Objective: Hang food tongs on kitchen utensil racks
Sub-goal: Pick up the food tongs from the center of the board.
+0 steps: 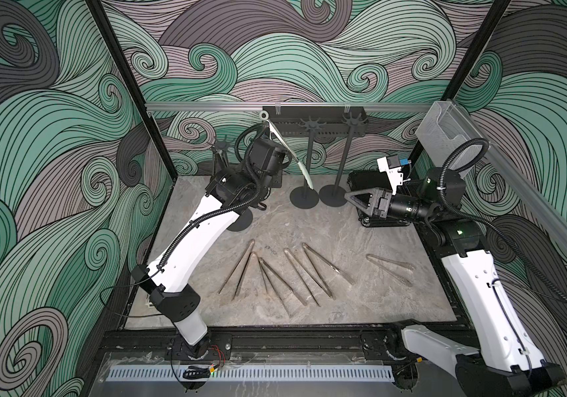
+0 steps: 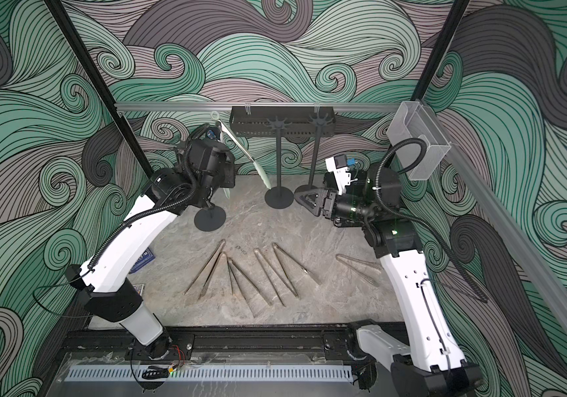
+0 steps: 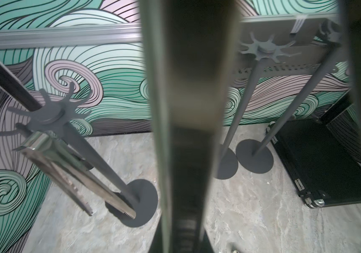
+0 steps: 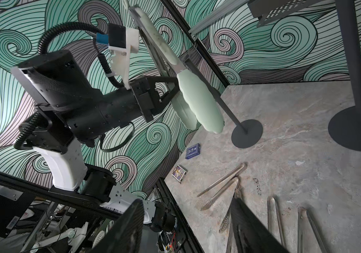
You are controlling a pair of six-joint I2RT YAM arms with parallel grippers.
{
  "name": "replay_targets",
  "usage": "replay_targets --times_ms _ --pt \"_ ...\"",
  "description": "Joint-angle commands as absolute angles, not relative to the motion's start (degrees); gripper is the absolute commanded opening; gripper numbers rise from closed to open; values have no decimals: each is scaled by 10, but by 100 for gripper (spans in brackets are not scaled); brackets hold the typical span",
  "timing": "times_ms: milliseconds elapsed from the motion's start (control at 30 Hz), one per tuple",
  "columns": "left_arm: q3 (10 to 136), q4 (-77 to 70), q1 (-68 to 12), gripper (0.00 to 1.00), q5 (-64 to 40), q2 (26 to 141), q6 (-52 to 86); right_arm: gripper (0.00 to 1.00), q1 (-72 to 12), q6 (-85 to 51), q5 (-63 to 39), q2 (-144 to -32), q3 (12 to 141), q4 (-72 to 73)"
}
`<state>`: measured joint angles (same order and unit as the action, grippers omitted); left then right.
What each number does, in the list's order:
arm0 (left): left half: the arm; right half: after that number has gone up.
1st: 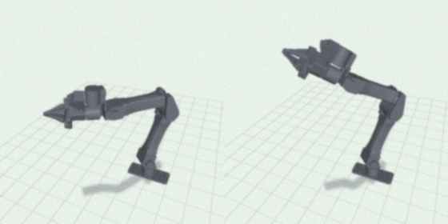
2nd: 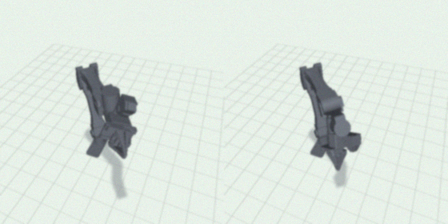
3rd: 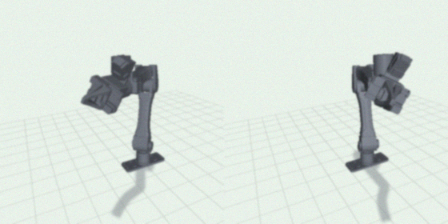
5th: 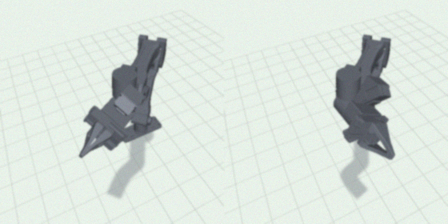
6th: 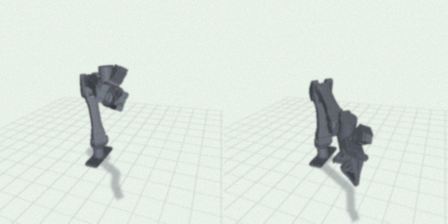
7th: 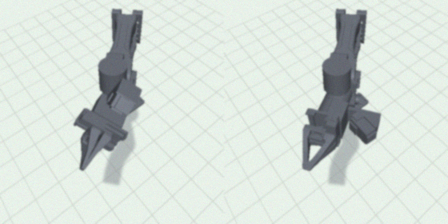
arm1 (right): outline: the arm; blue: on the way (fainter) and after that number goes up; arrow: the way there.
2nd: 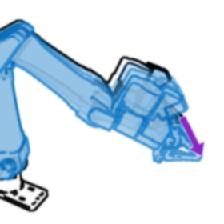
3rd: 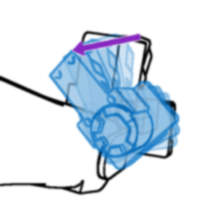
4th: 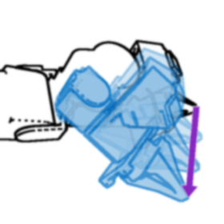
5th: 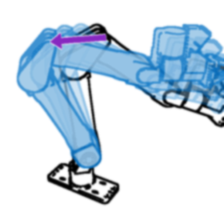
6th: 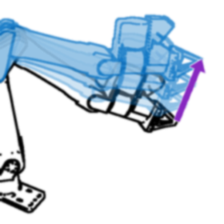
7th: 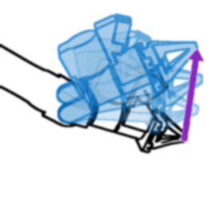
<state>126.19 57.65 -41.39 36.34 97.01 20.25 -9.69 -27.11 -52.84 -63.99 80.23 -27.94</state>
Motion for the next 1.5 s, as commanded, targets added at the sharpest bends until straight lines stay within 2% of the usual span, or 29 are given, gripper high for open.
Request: replay_targets --times_ms 0,233,367,467,567,633,733,1033,1200,1467 --pt "1320 656 -416 0 386 968 244 64 -90 -244 -518 -661 824 -305" --pt "1164 551 -412 0 214 859 193 62 -120 -132 -516 -705 902 -387" --pt "1160 595 -406 0 168 828 170 63 -163 -110 -561 -716 938 -362" --pt "1165 632 -403 0 180 819 189 63 -236 -68 -462 -725 976 -401" --pt "1172 661 -402 0 205 819 220 63 -340 -22 -255 -739 1017 -466" --pt "1175 672 -402 0 220 821 237 62 -396 -23 -139 -738 1015 -456" --pt "1176 682 -403 0 228 830 256 62 -457 -18 -36 -738 999 -414" --pt "1159 689 -402 0 207 834 278 59 -555 51 115 -829 1032 -346" --pt "1150 692 -402 0 203 833 277 53 -569 73 189 -865 1057 -309" --pt "1148 694 -403 0 191 832 270 45 -570 101 221 -889 1073 -270"
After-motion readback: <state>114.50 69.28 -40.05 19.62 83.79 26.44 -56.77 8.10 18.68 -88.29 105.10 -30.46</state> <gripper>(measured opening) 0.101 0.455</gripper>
